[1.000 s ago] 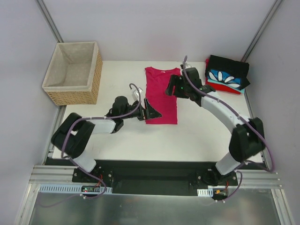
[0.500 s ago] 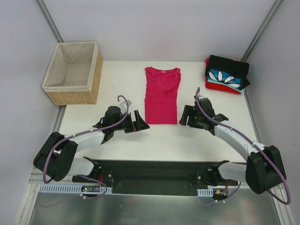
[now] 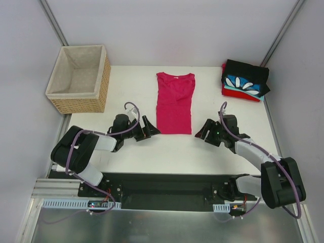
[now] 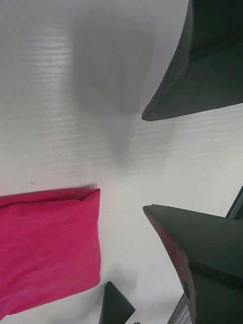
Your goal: Fold and stack the t-shirts
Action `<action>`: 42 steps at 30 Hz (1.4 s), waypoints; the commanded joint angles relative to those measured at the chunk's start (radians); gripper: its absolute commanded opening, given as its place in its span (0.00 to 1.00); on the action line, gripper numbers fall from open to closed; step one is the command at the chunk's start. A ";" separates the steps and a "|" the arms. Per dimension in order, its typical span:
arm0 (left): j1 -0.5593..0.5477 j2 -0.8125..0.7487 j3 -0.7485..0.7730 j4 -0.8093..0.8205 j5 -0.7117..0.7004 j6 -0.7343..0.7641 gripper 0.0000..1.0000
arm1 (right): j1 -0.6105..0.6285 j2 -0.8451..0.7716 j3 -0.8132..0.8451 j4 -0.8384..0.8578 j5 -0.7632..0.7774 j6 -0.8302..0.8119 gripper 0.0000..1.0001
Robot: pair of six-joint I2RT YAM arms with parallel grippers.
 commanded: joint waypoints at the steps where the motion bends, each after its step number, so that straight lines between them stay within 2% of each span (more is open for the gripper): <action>1: 0.013 0.067 0.006 0.046 0.027 -0.025 0.95 | -0.021 0.074 -0.015 0.168 -0.122 0.075 0.70; 11: 0.015 0.202 0.015 0.105 0.041 -0.072 0.83 | -0.021 0.217 -0.020 0.310 -0.153 0.144 0.70; 17: 0.015 0.242 0.026 0.082 0.031 -0.071 0.77 | -0.021 0.320 0.002 0.392 -0.166 0.182 0.68; 20: 0.015 0.252 0.036 0.062 0.031 -0.069 0.73 | -0.015 0.375 0.021 0.432 -0.177 0.205 0.63; 25: 0.015 0.243 0.055 -0.006 0.018 -0.048 0.71 | 0.004 0.423 0.051 0.452 -0.174 0.219 0.45; 35: 0.016 0.255 0.079 -0.038 0.014 -0.036 0.70 | 0.015 0.482 0.061 0.479 -0.180 0.236 0.34; 38: 0.018 0.257 0.078 -0.038 0.011 -0.034 0.69 | 0.016 0.492 0.068 0.482 -0.180 0.238 0.26; 42: 0.018 0.266 0.076 -0.038 0.005 -0.036 0.67 | 0.018 0.502 0.074 0.484 -0.185 0.238 0.05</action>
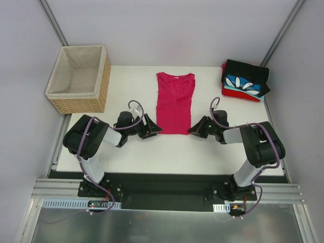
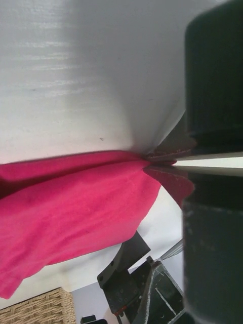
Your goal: Fold and stack the t-shirts
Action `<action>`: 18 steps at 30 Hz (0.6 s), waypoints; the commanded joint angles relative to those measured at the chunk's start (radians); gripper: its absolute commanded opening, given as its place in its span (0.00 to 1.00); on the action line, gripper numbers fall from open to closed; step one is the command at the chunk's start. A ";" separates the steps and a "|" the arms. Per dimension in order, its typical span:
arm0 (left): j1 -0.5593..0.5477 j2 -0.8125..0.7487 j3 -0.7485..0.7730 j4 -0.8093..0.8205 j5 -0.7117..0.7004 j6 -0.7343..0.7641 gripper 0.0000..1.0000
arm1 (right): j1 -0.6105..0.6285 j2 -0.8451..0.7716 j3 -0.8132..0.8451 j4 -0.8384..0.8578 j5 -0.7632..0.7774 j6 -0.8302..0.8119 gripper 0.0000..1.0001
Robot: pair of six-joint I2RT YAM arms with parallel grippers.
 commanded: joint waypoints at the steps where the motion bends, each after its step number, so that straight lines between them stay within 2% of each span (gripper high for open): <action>1: 0.011 0.055 -0.018 -0.139 -0.059 0.061 0.64 | 0.007 0.030 0.010 -0.033 0.023 -0.012 0.02; 8: 0.011 0.077 -0.021 -0.155 -0.077 0.058 0.46 | 0.010 0.028 0.007 -0.033 0.026 -0.015 0.00; 18: 0.011 0.094 0.020 -0.251 -0.152 0.075 0.42 | 0.010 0.022 0.001 -0.025 0.022 -0.017 0.01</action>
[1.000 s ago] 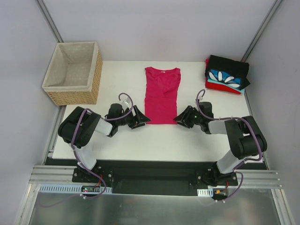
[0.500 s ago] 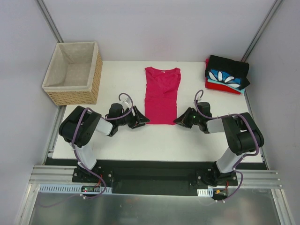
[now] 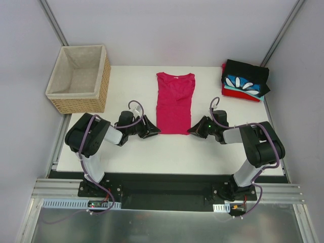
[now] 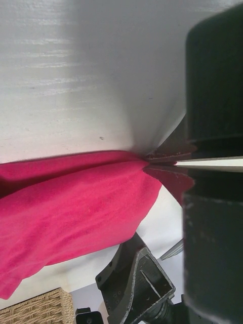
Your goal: Fold and stack the t-shirts
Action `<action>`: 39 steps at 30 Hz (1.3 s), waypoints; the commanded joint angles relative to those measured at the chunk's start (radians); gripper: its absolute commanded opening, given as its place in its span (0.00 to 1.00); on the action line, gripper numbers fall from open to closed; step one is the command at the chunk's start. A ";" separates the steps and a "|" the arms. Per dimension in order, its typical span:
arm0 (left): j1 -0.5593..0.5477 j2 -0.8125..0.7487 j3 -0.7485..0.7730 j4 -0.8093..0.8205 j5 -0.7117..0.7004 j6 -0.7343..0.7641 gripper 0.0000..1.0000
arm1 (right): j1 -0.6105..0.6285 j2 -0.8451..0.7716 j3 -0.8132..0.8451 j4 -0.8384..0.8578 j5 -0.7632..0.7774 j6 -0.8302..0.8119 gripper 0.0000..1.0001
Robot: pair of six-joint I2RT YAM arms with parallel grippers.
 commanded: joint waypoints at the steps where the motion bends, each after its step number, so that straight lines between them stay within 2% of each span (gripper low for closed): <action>1: 0.004 0.062 0.008 -0.215 -0.128 0.077 0.42 | 0.009 0.011 -0.001 -0.027 0.022 -0.021 0.01; 9: 0.004 0.077 0.053 -0.255 -0.139 0.075 0.38 | 0.008 0.001 -0.009 -0.026 0.020 -0.021 0.00; 12: 0.004 0.082 0.060 -0.267 -0.145 0.077 0.23 | 0.008 -0.001 -0.009 -0.026 0.020 -0.023 0.00; 13: 0.004 0.082 0.065 -0.270 -0.143 0.077 0.13 | 0.008 -0.001 -0.009 -0.026 0.019 -0.023 0.01; 14: 0.004 0.083 0.068 -0.276 -0.146 0.078 0.09 | 0.008 -0.001 -0.011 -0.026 0.019 -0.021 0.00; 15: 0.004 0.086 0.073 -0.278 -0.148 0.078 0.00 | 0.008 -0.001 -0.011 -0.026 0.019 -0.023 0.00; 23: 0.004 0.056 0.050 -0.279 -0.146 0.084 0.00 | 0.017 -0.036 -0.044 -0.027 0.026 -0.021 0.00; 32: -0.005 -0.087 -0.097 -0.278 -0.148 0.081 0.00 | 0.051 -0.105 -0.150 -0.040 0.046 -0.023 0.00; 39: -0.095 -0.208 -0.222 -0.279 -0.203 0.035 0.00 | 0.106 -0.205 -0.242 -0.070 0.069 -0.009 0.00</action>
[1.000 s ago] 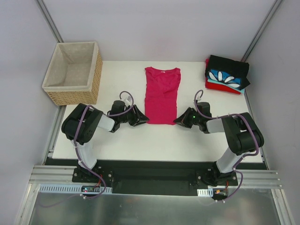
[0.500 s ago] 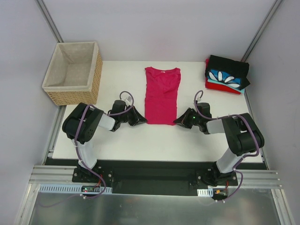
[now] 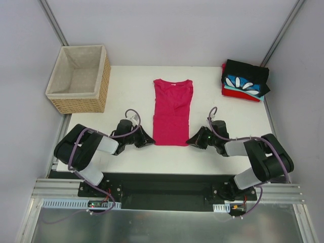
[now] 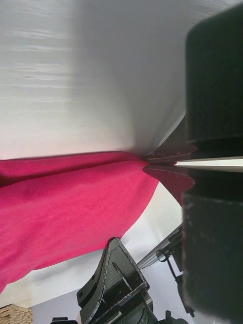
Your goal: Fold and stack the t-shirts
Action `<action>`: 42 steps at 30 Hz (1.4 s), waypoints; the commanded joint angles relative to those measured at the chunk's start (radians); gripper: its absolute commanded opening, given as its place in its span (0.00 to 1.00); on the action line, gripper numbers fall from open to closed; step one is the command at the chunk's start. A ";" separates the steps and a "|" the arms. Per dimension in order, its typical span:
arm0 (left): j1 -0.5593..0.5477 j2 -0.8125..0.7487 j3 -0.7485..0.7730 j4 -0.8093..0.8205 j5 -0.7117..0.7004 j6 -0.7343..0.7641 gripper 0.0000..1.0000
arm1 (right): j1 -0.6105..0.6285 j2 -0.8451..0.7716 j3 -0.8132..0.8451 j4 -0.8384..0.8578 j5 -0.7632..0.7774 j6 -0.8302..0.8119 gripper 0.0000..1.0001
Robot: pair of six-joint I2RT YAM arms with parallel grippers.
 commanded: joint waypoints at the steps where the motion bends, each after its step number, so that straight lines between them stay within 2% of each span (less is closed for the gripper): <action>1: -0.088 -0.052 -0.096 -0.143 -0.114 0.011 0.00 | 0.041 -0.077 -0.086 -0.101 0.071 -0.015 0.00; 5: -0.174 -0.125 -0.145 -0.151 -0.160 -0.040 0.00 | 0.097 -0.212 -0.144 -0.179 0.126 -0.006 0.00; 12: -0.295 -0.253 -0.222 -0.186 -0.258 -0.120 0.00 | 0.245 -0.572 -0.212 -0.424 0.251 0.042 0.00; 19: -0.395 -0.438 -0.243 -0.366 -0.358 -0.164 0.00 | 0.297 -0.753 -0.197 -0.601 0.320 0.050 0.00; 26: -0.421 -0.685 -0.084 -0.658 -0.459 -0.089 0.00 | 0.340 -0.803 -0.069 -0.730 0.401 0.002 0.00; 29: -0.422 -0.708 -0.004 -0.727 -0.494 -0.042 0.00 | 0.345 -0.798 0.014 -0.770 0.435 -0.041 0.01; 42: -0.406 -0.675 0.194 -0.772 -0.556 0.063 0.00 | 0.346 -0.723 0.270 -0.836 0.567 -0.177 0.00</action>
